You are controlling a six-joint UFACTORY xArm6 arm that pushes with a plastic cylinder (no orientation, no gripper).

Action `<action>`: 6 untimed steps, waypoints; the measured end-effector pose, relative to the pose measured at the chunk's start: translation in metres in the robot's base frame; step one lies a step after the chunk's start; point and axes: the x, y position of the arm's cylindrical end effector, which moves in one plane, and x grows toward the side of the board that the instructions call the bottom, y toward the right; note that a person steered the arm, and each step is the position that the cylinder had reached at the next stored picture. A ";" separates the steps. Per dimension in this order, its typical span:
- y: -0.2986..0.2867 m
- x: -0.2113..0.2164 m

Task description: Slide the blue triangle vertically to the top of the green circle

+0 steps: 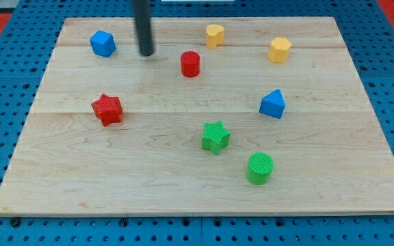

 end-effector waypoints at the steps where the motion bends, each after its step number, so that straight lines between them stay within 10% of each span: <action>1: -0.050 0.062; 6: 0.277 0.056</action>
